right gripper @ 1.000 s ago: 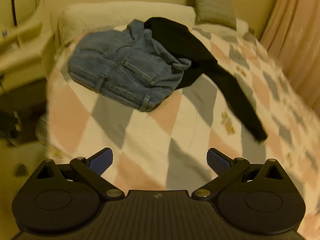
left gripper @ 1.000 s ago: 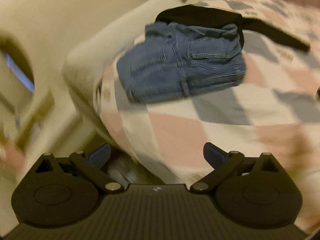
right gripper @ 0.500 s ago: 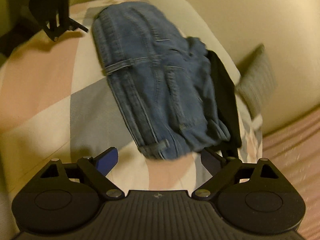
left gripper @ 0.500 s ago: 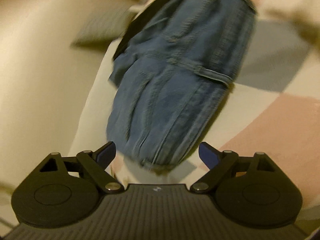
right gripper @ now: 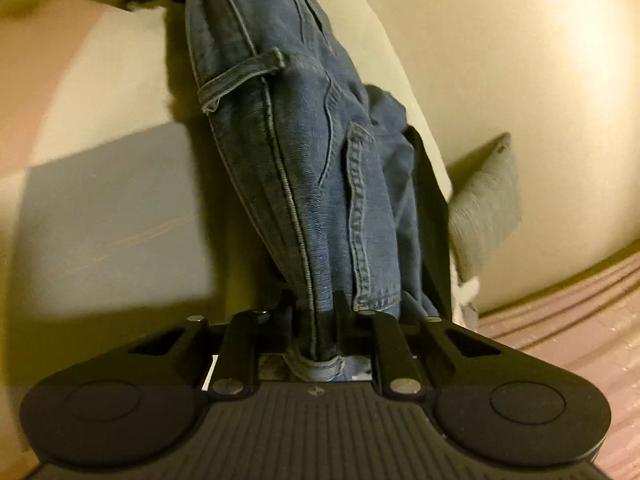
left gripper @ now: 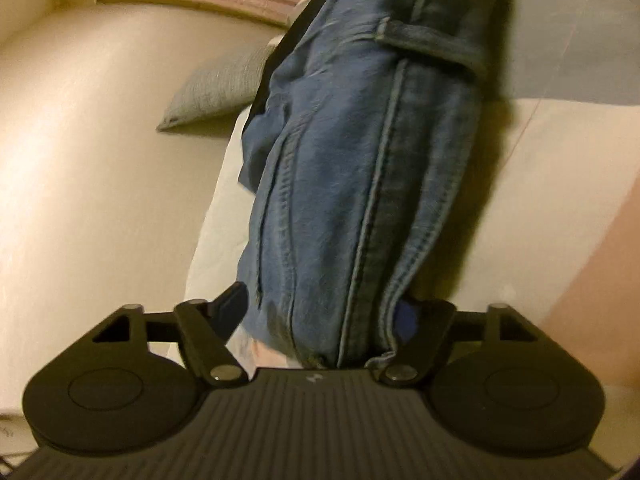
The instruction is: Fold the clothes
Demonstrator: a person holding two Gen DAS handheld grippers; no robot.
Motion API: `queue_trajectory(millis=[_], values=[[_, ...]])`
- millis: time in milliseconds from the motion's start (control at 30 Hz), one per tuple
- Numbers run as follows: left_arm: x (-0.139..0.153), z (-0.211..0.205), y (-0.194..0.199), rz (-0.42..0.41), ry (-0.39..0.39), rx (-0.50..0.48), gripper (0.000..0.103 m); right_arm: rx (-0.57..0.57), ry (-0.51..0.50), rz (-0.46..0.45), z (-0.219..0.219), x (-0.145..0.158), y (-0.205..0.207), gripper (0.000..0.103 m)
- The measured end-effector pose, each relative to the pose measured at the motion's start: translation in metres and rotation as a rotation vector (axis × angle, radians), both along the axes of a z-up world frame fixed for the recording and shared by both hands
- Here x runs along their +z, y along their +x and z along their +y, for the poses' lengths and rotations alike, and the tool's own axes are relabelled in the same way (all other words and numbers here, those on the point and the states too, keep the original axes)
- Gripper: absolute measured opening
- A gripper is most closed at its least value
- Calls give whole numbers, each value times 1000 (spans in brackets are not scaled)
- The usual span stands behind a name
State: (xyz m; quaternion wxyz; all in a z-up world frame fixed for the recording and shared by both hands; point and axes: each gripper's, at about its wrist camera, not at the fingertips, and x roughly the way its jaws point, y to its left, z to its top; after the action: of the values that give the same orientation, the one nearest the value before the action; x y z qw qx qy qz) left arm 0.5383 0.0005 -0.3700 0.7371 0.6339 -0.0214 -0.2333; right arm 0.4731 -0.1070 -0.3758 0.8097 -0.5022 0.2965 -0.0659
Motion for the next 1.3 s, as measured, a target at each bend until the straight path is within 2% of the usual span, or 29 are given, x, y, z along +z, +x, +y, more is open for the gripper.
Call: queue_trajectory(millis=[33,67,100,200,233,267,300,333,367,400,467,600,700,867,933,1000,1067,1200,1300], values=[[-4,-2,0,1,8,-15,68,1,-27,14,1,-7,3,42],[-8,-4,1,3,15,-25,63,15,-73,25,4,-15,5,49],[-11,-6,4,5,13,-26,63,36,-130,34,7,-24,7,56],[-14,-13,15,14,1,-21,63,87,-209,43,14,-35,18,57],[-14,-16,19,19,1,-22,63,85,-214,47,15,-35,24,56],[-13,-17,22,24,3,-26,58,79,-203,56,16,-31,32,53],[-11,-18,25,30,12,-33,54,71,-177,68,17,-24,40,41],[-9,-19,28,39,21,-36,45,64,-150,80,19,-17,48,23],[-5,-20,30,50,25,-31,35,54,-105,88,20,-6,55,17],[0,-22,32,64,18,-16,30,43,-40,94,20,9,62,11],[24,-28,40,137,-52,50,22,20,81,105,22,42,70,8],[83,-36,51,285,-238,206,22,-16,316,135,35,114,68,8],[123,-34,48,336,-362,307,22,-17,448,149,47,155,50,8],[188,-2,30,406,-560,423,21,-42,660,121,46,212,15,8],[212,8,14,401,-611,437,22,-35,701,78,45,233,0,8],[231,31,-20,370,-660,434,21,-21,732,37,43,255,-15,8],[260,37,-47,337,-710,425,21,-4,766,-6,40,278,-32,8],[321,47,-99,251,-811,391,21,65,796,-153,38,345,-75,8],[382,45,-123,155,-856,333,21,98,812,-281,27,401,-104,7]])
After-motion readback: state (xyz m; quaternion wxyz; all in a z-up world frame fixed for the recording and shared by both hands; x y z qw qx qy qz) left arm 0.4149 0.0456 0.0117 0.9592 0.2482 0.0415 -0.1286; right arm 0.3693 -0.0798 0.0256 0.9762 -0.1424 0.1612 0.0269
